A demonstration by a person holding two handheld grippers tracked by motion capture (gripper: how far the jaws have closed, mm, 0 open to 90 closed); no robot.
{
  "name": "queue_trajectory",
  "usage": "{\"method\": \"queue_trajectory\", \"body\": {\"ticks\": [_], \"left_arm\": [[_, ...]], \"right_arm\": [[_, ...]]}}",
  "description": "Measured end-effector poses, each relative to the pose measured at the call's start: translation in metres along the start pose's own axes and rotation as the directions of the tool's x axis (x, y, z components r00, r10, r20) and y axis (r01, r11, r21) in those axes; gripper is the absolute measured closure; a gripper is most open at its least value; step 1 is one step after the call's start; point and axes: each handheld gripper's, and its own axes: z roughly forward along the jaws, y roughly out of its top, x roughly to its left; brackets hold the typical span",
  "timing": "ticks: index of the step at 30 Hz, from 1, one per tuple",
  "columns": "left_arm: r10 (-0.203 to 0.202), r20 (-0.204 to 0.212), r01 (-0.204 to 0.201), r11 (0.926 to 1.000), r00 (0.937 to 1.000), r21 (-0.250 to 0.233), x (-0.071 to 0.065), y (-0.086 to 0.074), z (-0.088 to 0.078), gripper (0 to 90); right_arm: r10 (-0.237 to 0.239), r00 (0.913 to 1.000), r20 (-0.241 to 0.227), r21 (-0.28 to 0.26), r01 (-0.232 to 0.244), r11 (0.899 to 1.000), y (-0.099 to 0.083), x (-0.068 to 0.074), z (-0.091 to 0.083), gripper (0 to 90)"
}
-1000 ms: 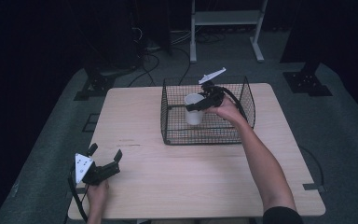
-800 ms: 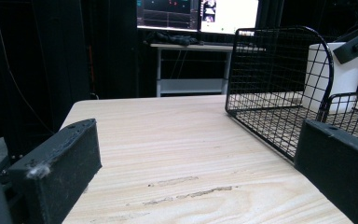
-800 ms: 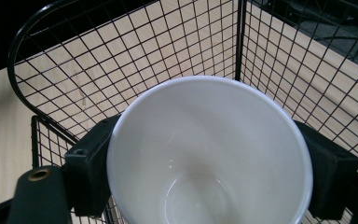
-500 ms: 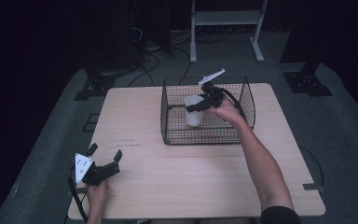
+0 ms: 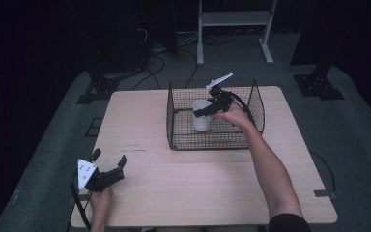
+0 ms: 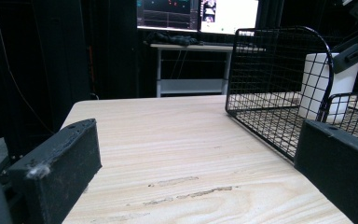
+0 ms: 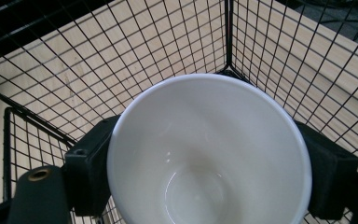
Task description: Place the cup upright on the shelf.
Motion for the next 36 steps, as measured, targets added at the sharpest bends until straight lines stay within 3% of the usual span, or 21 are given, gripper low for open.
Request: {"method": "queue_trajectory", "body": {"ticks": [14, 36], "left_arm": [[0.0, 0.001, 0.0, 1.0, 1.0, 0.001, 0.0, 0.0, 0.0, 0.0], [0.001, 0.0, -0.001, 1.0, 1.0, 0.0, 0.0, 0.0, 0.0, 0.0]], "right_arm": [[-0.012, 0.9997, 0.019, 0.053, 0.011, 0.999, -0.004, 0.001, 0.009, 18.2], [-0.063, 0.9977, 0.026, 0.074, 0.061, 0.995, -0.003, 0.015, 0.009, 16.1]]}}
